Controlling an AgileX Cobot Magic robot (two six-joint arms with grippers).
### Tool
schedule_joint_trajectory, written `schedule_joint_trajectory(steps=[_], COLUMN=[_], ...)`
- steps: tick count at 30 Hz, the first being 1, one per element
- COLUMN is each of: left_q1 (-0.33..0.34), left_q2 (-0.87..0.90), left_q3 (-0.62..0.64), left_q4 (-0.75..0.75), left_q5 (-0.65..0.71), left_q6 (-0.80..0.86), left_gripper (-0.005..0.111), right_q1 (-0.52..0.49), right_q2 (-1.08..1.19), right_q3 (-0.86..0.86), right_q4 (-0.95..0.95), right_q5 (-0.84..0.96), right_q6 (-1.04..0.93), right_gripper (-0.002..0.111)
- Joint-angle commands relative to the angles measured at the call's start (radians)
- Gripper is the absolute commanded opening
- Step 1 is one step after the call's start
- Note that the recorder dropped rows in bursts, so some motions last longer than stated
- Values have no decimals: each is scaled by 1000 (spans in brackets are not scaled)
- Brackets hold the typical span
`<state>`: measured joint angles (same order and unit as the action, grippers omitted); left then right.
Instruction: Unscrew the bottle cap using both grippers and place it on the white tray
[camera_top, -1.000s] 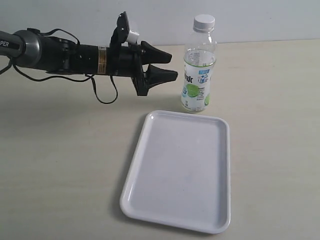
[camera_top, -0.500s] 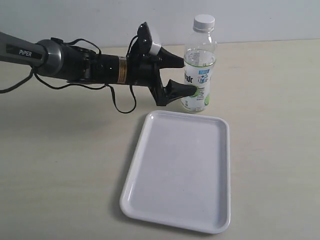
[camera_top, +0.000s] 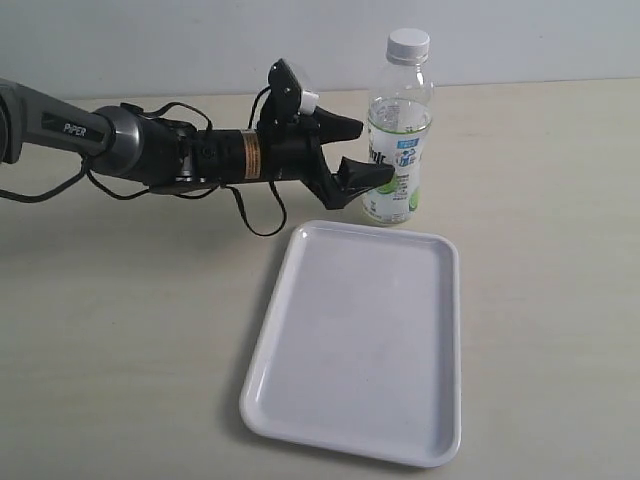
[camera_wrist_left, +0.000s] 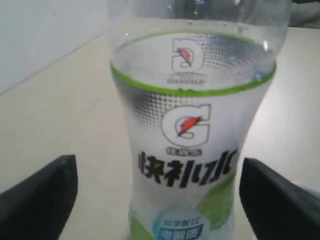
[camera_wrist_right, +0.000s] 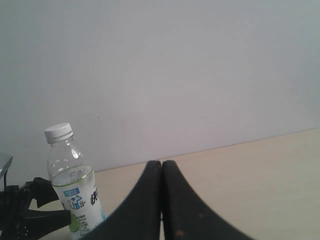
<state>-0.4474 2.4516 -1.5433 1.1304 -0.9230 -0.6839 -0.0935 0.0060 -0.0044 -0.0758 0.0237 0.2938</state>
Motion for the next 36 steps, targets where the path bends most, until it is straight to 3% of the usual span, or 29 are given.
schedule_joint_trajectory(steps=[1,36], left_q1=[-25,-109], left_q2=[24,50], left_q3=[-2,-4], left_q4=[-20,-237], left_q5=[2,71], left_q6=[46,160], left_gripper=[84,84], right_q1=[-1,-1], right_q2=[-6,-6], right_q3=[4,4], right_q4=[-2,-2], right_q5=[-2,-2], right_q6=[-9,-9], right_gripper=[0,0])
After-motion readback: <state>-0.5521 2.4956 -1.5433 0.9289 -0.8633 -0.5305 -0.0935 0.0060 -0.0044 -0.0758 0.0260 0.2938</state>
